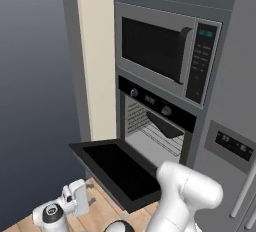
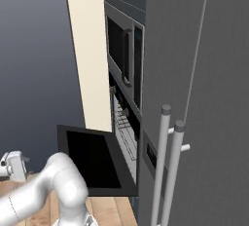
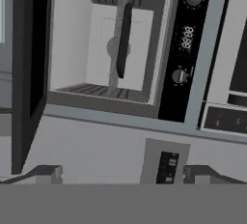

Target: Take the baked cake out of the oven and place it on the plate for cooling. Then close the oven door.

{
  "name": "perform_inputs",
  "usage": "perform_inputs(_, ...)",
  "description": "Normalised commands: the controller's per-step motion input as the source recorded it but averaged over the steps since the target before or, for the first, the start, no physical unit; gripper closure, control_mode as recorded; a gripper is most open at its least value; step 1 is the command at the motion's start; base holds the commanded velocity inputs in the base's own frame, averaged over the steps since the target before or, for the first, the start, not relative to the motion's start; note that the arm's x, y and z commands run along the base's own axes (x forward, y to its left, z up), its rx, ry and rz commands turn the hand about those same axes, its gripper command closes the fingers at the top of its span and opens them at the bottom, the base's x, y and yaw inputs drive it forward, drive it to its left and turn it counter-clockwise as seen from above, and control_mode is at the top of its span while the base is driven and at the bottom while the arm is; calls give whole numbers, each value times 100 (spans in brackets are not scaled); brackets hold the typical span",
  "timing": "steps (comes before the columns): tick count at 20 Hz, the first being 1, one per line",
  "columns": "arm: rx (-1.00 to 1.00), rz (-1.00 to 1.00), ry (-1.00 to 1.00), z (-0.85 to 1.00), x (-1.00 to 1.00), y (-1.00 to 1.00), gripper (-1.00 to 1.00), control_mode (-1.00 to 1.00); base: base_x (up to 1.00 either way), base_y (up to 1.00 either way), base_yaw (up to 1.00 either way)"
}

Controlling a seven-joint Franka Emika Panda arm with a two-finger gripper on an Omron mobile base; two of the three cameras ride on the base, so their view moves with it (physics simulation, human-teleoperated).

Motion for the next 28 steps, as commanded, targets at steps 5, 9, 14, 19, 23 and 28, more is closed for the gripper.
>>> perform_inputs(5, -29, -20, -5, -81, 40, 9, -100, -100, 0, 0, 0)
perform_inputs(9, -19, -7, 0, -73, 49, 4, -100, -100, 0, 0, 0)
perform_inputs(14, -17, 0, -3, -84, 54, 4, -100, -100, 0, 0, 0)
perform_inputs(19, -12, 0, -5, -85, 59, 16, -100, -100, 0, 0, 0)
perform_inputs(23, -6, 0, -1, -90, 66, 21, -100, -100, 0, 0, 0)
perform_inputs(28, -6, -2, 0, -98, 64, 40, -100, -100, 0, 0, 0)
